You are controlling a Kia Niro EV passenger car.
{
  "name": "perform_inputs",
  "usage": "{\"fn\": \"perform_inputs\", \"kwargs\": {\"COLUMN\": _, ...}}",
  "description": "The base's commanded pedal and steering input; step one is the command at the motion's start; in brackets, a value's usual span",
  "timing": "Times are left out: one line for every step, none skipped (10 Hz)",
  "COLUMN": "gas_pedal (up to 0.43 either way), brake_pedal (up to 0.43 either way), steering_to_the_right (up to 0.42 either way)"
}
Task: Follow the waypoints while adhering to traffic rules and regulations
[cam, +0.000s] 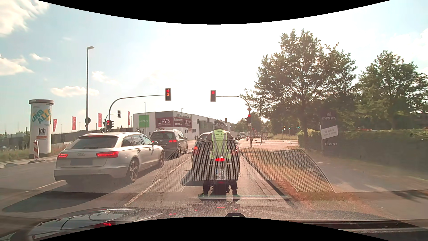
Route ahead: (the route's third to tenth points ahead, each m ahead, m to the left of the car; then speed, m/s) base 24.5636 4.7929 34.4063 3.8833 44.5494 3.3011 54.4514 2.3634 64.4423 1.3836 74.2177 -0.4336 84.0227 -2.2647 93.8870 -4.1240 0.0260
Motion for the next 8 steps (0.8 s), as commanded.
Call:
{"fn": "perform_inputs", "kwargs": {"gas_pedal": 0.0, "brake_pedal": 0.244, "steering_to_the_right": -0.001}}
{"fn": "perform_inputs", "kwargs": {"gas_pedal": 0.0, "brake_pedal": 0.244, "steering_to_the_right": -0.001}}
{"fn": "perform_inputs", "kwargs": {"gas_pedal": 0.0, "brake_pedal": 0.262, "steering_to_the_right": -0.001}}
{"fn": "perform_inputs", "kwargs": {"gas_pedal": 0.0, "brake_pedal": 0.299, "steering_to_the_right": -0.001}}
{"fn": "perform_inputs", "kwargs": {"gas_pedal": 0.0, "brake_pedal": 0.348, "steering_to_the_right": -0.001}}
{"fn": "perform_inputs", "kwargs": {"gas_pedal": 0.0, "brake_pedal": 0.39, "steering_to_the_right": -0.001}}
{"fn": "perform_inputs", "kwargs": {"gas_pedal": 0.0, "brake_pedal": 0.427, "steering_to_the_right": -0.001}}
{"fn": "perform_inputs", "kwargs": {"gas_pedal": 0.0, "brake_pedal": 0.433, "steering_to_the_right": -0.001}}
